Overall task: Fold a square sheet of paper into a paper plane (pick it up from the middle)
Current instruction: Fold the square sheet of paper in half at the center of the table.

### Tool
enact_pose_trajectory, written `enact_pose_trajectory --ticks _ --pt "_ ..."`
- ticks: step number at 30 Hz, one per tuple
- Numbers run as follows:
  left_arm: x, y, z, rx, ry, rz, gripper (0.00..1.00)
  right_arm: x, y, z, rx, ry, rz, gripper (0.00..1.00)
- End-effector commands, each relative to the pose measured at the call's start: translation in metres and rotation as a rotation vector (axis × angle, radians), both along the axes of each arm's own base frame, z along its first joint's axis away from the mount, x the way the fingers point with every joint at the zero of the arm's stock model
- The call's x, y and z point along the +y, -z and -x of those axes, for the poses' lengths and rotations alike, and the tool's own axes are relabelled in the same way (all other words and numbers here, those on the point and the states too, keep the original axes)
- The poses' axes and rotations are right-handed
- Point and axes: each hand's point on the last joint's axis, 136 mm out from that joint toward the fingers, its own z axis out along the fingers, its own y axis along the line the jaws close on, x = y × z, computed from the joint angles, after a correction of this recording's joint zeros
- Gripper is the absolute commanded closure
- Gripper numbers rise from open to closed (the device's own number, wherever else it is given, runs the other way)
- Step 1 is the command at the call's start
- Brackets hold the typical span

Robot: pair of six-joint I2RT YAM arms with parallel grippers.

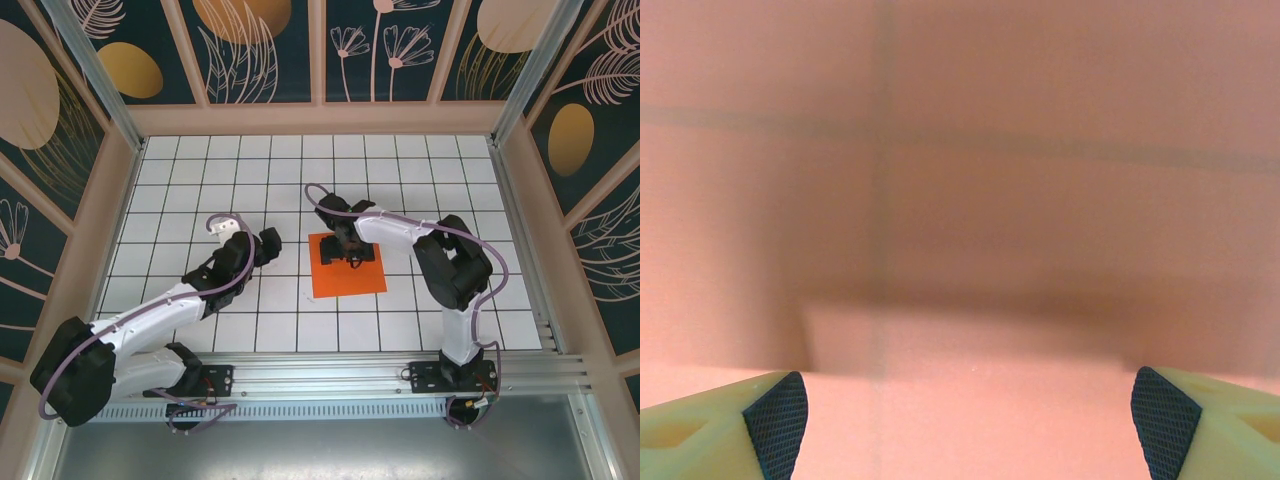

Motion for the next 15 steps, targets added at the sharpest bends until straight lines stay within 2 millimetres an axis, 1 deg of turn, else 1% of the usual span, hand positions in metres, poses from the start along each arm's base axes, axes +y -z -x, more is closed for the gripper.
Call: enact_pose_trajectory --ticks 1,8,12,15 --pt "0.002 0.010 0.003 0.032 -0.007 -0.001 0.02 -0.002 0.003 0.004 0.018 -0.013 0.036 0.13" --pt "0.003 0.011 0.003 0.041 -0.008 -0.004 0.02 -0.005 0.024 0.013 0.062 -0.022 0.058 0.13" --pt "0.003 0.011 0.003 0.041 -0.009 -0.005 0.02 -0.011 0.035 0.018 0.084 -0.020 0.085 0.14" --pt "0.002 0.010 0.003 0.043 -0.007 -0.005 0.01 -0.016 0.035 0.017 0.078 -0.014 0.109 0.16"
